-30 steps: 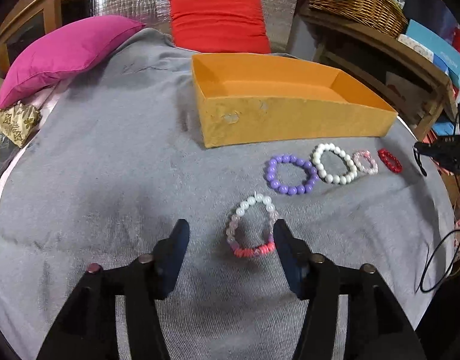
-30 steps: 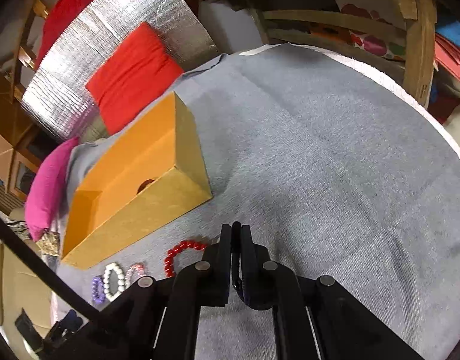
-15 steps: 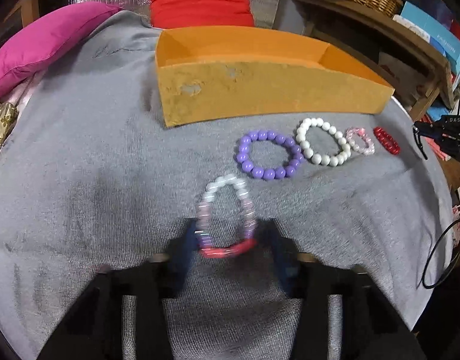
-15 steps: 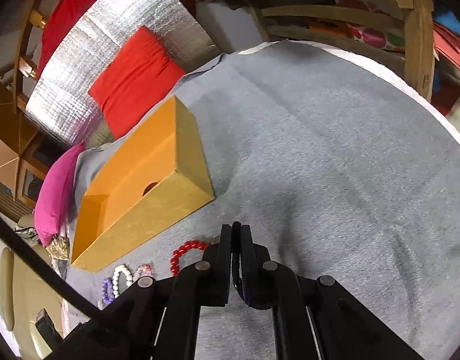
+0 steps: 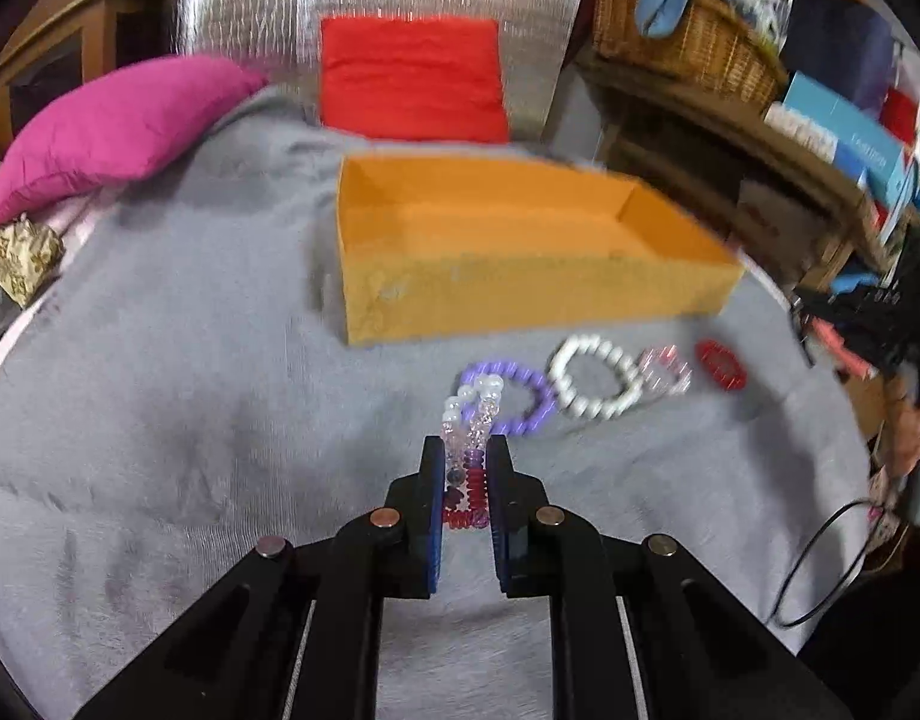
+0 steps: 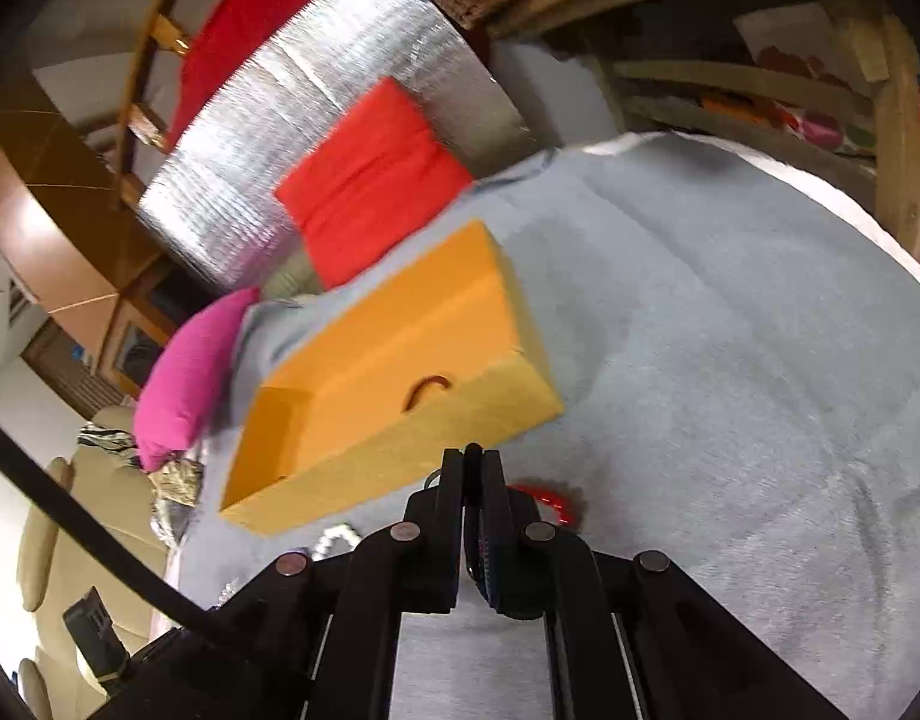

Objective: Organize jewelry
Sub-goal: 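Lower the pink-white bracelet into the box with the left tool while the right drops the cord there, then move the right tool to the red bead bracelet and the left tool to the purple bracelet, then grasp and lift the red bead bracelet with the right tool while the left lifts the purple bracelet, then carry the purple bracelet toward the orange box with the left tool while the right carries the red bracelet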

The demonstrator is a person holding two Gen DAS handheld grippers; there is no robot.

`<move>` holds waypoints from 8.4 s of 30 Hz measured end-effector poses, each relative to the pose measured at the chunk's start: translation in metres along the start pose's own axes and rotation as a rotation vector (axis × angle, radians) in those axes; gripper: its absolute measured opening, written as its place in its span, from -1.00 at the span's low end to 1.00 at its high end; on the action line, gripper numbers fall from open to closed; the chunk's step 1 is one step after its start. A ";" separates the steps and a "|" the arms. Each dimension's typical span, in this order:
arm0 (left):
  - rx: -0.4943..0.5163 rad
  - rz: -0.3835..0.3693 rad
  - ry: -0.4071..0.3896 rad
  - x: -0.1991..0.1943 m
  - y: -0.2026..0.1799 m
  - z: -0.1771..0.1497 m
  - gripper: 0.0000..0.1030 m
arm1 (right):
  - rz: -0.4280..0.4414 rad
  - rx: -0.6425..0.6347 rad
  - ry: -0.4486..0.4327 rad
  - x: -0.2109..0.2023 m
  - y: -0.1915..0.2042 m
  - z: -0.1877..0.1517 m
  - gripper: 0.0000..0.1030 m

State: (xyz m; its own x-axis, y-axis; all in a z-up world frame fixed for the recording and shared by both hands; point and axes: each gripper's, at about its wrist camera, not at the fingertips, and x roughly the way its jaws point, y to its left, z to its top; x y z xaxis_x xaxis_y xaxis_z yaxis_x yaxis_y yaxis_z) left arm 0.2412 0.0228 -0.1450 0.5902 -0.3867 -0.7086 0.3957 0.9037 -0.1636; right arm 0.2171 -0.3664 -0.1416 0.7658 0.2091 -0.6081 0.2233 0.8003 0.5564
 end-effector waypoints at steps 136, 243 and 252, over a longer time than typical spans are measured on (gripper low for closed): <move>0.015 0.327 0.045 0.044 -0.021 0.023 0.49 | -0.380 -0.247 0.236 0.091 0.026 -0.034 -0.80; -0.021 0.246 -0.027 0.013 -0.013 0.023 -0.81 | 0.030 -0.103 0.088 0.034 0.061 -0.025 -0.79; -0.014 0.298 -0.057 0.006 -0.013 0.026 -0.82 | 0.059 -0.122 0.071 0.031 0.075 -0.026 -0.79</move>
State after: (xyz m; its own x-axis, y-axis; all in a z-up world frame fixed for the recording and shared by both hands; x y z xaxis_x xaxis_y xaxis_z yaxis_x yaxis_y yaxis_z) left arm 0.2579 0.0037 -0.1289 0.7178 -0.1139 -0.6869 0.1900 0.9811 0.0359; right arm 0.2414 -0.2853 -0.1332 0.7298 0.2933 -0.6175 0.1009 0.8472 0.5216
